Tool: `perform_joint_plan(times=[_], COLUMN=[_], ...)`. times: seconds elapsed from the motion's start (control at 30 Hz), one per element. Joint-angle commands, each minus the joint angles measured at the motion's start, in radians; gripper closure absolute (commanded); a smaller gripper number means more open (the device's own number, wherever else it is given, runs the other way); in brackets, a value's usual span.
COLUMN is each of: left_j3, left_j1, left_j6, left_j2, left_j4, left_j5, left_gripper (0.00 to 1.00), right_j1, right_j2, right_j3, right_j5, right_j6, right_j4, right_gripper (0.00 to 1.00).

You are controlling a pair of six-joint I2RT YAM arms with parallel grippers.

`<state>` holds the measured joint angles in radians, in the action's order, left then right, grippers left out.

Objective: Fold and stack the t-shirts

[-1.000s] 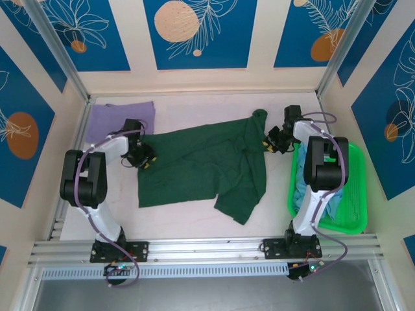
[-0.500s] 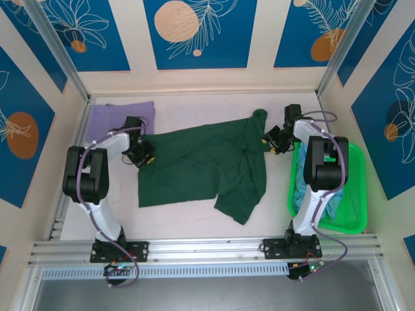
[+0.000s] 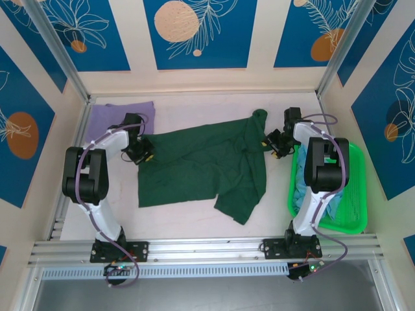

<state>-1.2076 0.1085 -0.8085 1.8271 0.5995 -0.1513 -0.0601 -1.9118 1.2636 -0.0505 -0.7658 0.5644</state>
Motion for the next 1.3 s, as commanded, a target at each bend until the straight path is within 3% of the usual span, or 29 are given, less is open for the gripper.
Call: perform_joint_plan(times=[0.0,0.13,0.47,0.6,0.77,0.9,1.1,1.27], left_j3=[-0.032,-0.039,-0.106,-0.187,-0.302,-0.352,-0.305,-0.236], left_j1=[-0.008,-0.008,-0.004,-0.004,-0.005,-0.004,-0.003,-0.004], left_j6=[0.017,0.02,0.043,0.061,0.055,0.061,0.055,0.081], left_j2=[-0.027,-0.029,-0.067,-0.136,-0.22,-0.275,-0.395,-0.474], left_j4=[0.039,0.045,0.059,0.062,0.058,0.007,-0.108,-0.111], left_j5=[0.018,0.014,0.012,0.015,0.052,0.029,0.013,0.0], left_gripper=[1.0,1.0,1.0,1.0,1.0,1.0,1.0,1.0], right_j1=[0.0,0.0,-0.006,-0.008,-0.014,-0.017,-0.032,-0.036], right_j2=[0.054,0.048,0.023,0.1,0.148,0.195,0.277,0.36], right_j3=[-0.029,-0.037,0.052,0.142,0.381,0.459,0.515,0.502], right_j5=[0.016,0.006,0.04,-0.002,-0.063,-0.102,-0.14,-0.108], right_j6=[-0.012,-0.019,0.009,0.004,-0.019,-0.069,-0.107,-0.104], right_j4=[-0.001,-0.029,-0.021,0.011,0.104,0.078,0.037,0.062], right_gripper=[0.46,0.51,0.99,1.0,1.0,1.0,1.0,1.0])
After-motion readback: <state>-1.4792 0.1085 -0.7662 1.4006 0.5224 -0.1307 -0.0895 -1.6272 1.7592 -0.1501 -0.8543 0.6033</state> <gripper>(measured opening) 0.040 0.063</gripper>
